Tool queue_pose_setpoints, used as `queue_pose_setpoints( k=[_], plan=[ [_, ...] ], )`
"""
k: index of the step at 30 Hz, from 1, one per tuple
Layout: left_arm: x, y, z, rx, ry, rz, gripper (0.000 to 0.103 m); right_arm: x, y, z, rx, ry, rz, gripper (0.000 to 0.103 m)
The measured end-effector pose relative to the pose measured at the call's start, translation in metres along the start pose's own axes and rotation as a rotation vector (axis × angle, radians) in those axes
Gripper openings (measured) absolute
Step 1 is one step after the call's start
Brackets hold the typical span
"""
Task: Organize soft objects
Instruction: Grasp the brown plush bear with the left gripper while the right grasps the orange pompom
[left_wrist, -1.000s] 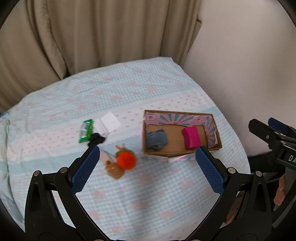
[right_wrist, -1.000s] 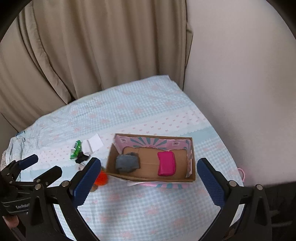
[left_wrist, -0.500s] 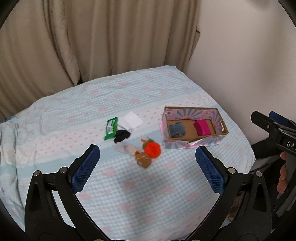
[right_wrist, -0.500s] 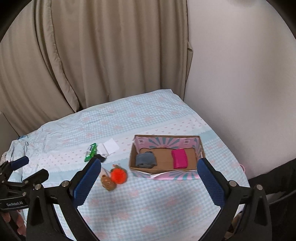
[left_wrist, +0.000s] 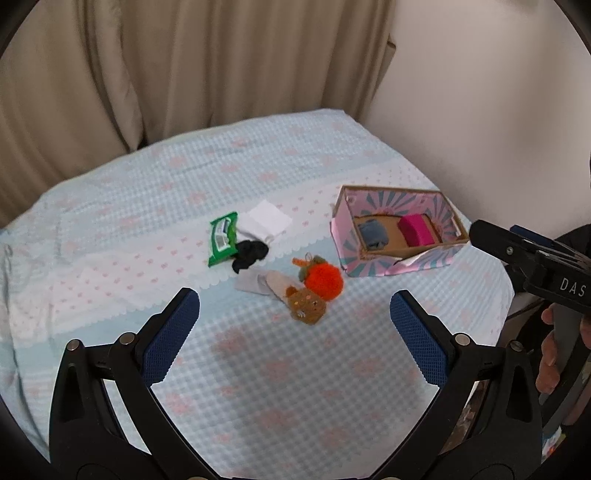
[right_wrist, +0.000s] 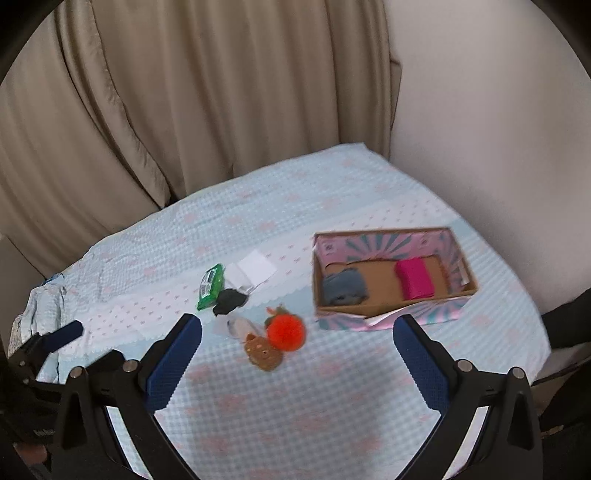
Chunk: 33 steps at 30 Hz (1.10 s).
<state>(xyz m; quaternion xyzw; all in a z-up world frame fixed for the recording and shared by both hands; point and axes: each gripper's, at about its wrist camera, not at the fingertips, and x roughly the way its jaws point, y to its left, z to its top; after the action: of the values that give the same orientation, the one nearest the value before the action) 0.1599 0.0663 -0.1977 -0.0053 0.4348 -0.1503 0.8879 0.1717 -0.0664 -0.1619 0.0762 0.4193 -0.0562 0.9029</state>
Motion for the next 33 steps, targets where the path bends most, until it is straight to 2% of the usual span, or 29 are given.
queue_pose_setpoints(
  k=[11, 14, 16, 20, 23, 26, 28, 33],
  plan=[
    [0.126, -0.003, -0.046, 0.097, 0.010, -0.059, 0.102, 0.126, -0.010, -0.037, 0.062, 0.071, 0.066, 0.103],
    [0.166, -0.012, -0.061, 0.145, 0.009, -0.060, 0.102, 0.158, -0.014, -0.052, 0.056, 0.081, 0.104, 0.103],
    [0.189, -0.017, -0.069, 0.164, 0.009, -0.087, 0.101, 0.184, -0.018, -0.061, 0.035, 0.094, 0.144, 0.103],
    [0.228, -0.029, -0.080, 0.240, -0.009, -0.085, 0.095, 0.226, -0.025, -0.073, -0.035, 0.122, 0.238, 0.094],
    [0.251, -0.033, -0.082, 0.268, -0.014, -0.073, 0.093, 0.251, -0.029, -0.079, -0.055, 0.143, 0.279, 0.090],
    [0.266, -0.033, -0.082, 0.278, -0.018, -0.051, 0.085, 0.274, -0.033, -0.085, -0.046, 0.160, 0.308, 0.085],
    [0.275, -0.032, -0.081, 0.282, -0.015, -0.048, 0.079, 0.285, -0.034, -0.088, -0.038, 0.160, 0.312, 0.085],
    [0.287, -0.038, -0.084, 0.332, -0.020, -0.029, 0.073, 0.302, -0.033, -0.091, 0.003, 0.150, 0.321, 0.085]
  ],
)
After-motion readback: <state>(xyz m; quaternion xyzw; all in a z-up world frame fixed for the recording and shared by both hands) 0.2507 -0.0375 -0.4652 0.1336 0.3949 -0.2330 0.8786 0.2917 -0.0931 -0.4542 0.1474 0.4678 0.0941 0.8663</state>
